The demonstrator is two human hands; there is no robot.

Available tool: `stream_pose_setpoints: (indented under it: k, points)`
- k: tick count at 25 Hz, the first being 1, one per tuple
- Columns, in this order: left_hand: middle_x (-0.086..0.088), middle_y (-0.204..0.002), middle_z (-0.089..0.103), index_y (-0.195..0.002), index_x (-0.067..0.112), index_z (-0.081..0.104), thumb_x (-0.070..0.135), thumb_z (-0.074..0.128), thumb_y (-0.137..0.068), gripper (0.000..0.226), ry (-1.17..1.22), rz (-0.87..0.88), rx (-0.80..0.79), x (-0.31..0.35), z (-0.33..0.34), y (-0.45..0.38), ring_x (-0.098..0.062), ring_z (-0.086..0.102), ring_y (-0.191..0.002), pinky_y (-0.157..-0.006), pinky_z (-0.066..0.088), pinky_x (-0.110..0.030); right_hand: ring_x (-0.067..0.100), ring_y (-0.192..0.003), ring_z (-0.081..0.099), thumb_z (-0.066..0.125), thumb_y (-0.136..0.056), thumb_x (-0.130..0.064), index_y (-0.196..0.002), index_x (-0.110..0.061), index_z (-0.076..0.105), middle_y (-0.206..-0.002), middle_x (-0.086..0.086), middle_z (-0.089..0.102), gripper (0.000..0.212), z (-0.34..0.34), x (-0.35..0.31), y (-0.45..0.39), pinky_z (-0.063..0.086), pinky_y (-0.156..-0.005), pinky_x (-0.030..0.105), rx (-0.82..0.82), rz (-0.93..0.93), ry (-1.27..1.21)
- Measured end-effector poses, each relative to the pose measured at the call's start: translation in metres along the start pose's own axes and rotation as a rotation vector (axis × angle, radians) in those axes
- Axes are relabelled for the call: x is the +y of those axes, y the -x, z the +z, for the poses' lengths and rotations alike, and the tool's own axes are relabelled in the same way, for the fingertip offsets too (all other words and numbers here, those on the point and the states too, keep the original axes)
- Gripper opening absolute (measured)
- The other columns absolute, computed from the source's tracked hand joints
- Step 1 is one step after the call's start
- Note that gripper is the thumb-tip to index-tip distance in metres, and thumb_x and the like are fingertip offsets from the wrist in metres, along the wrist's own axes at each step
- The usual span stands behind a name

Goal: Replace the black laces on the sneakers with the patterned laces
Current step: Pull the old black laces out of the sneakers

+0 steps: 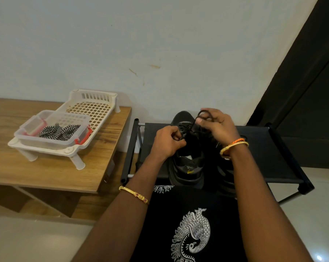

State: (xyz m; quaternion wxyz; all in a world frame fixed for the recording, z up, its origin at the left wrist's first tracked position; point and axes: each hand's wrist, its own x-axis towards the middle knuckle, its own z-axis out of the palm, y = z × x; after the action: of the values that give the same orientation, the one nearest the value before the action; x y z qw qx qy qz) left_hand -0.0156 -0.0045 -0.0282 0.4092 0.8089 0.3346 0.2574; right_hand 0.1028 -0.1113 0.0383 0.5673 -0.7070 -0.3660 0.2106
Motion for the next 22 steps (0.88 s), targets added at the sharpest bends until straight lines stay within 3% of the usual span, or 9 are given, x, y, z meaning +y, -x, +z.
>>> stream_pose_setpoints:
  k: [3,6,9,10,11,13,15,17,22]
  points:
    - [0.003,-0.064,0.055,-0.065,0.014,0.055,0.011,0.078,-0.071,0.024,-0.021,-0.007,-0.005,0.0,0.001,-0.002,-0.008,0.049,-0.058,-0.06,0.043,-0.023,0.009,-0.073,0.064,0.059,-0.088,-0.001,-0.074,-0.014,0.061,-0.074,-0.001,0.067,0.019,-0.007,-0.005,0.003,0.047,-0.065,0.015,0.075,0.075,-0.242]
    - [0.003,-0.063,0.056,-0.064,0.015,0.055,0.011,0.078,-0.072,0.025,0.015,-0.041,-0.004,0.001,0.002,-0.002,-0.007,0.05,-0.059,-0.061,0.044,-0.021,0.019,-0.072,0.069,0.049,-0.094,-0.005,-0.076,-0.013,0.054,-0.071,0.003,0.071,0.021,0.001,-0.009,0.003,0.054,-0.072,0.03,0.028,0.123,-0.592]
    - [0.002,-0.063,0.057,-0.066,0.012,0.058,0.01,0.078,-0.072,0.021,0.048,-0.068,0.006,0.001,0.0,0.0,-0.01,0.053,-0.061,-0.065,0.048,-0.027,0.014,-0.048,0.05,0.041,-0.094,-0.009,-0.071,-0.014,0.043,-0.052,-0.001,0.051,0.024,-0.01,-0.011,-0.003,0.052,-0.06,0.03,0.185,0.168,-1.07]
    - [0.002,-0.063,0.057,-0.067,0.011,0.059,0.01,0.078,-0.073,0.02,0.052,-0.069,0.007,0.001,0.0,0.0,-0.01,0.053,-0.061,-0.065,0.049,-0.027,0.011,-0.043,0.04,0.04,-0.091,-0.01,-0.069,-0.015,0.04,-0.049,-0.004,0.043,0.023,-0.014,-0.009,-0.004,0.045,-0.051,0.025,0.281,0.179,-1.07]
    - [0.002,-0.063,0.057,-0.067,0.011,0.059,0.01,0.078,-0.073,0.02,0.053,-0.067,0.004,0.001,0.0,0.0,-0.009,0.053,-0.061,-0.064,0.048,-0.025,0.01,-0.041,0.035,0.041,-0.089,-0.011,-0.069,-0.016,0.041,-0.048,-0.006,0.039,0.02,-0.016,-0.005,-0.006,0.037,-0.046,0.022,0.377,0.173,-0.881]
    - [0.004,-0.063,0.056,-0.068,0.011,0.058,0.01,0.078,-0.073,0.02,0.063,-0.062,-0.004,0.0,-0.001,0.001,-0.007,0.051,-0.06,-0.06,0.045,-0.017,0.01,-0.05,0.046,0.05,-0.085,-0.015,-0.087,-0.021,0.05,-0.06,-0.006,0.05,0.005,-0.009,0.005,-0.007,0.04,-0.049,0.022,0.368,0.109,-0.144]
    - [0.004,-0.063,0.056,-0.071,0.009,0.059,0.009,0.077,-0.073,0.019,0.082,-0.062,-0.003,0.001,-0.001,0.002,-0.006,0.05,-0.059,-0.055,0.042,-0.011,0.016,-0.077,0.059,0.063,-0.081,-0.024,-0.097,-0.027,0.055,-0.091,0.004,0.059,0.018,0.006,0.018,-0.009,0.049,-0.071,0.027,0.046,0.017,0.406]
    - [0.002,-0.064,0.056,-0.073,0.007,0.06,0.009,0.077,-0.073,0.017,0.068,-0.051,0.008,0.001,-0.003,0.003,-0.007,0.05,-0.059,-0.054,0.041,-0.011,0.023,-0.099,0.057,0.067,-0.082,-0.027,-0.098,-0.023,0.062,-0.115,0.011,0.049,0.016,0.02,0.023,-0.01,0.046,-0.087,0.029,-0.243,0.033,0.65]
    - [-0.004,-0.068,0.059,-0.076,0.0,0.063,0.011,0.077,-0.073,0.018,0.034,-0.027,0.012,0.003,0.0,0.003,-0.011,0.051,-0.063,-0.059,0.044,-0.022,0.029,-0.119,0.038,0.063,-0.088,-0.026,-0.1,-0.016,0.064,-0.123,0.01,0.039,0.016,0.025,0.023,-0.008,0.039,-0.101,0.044,-0.226,-0.021,0.849]
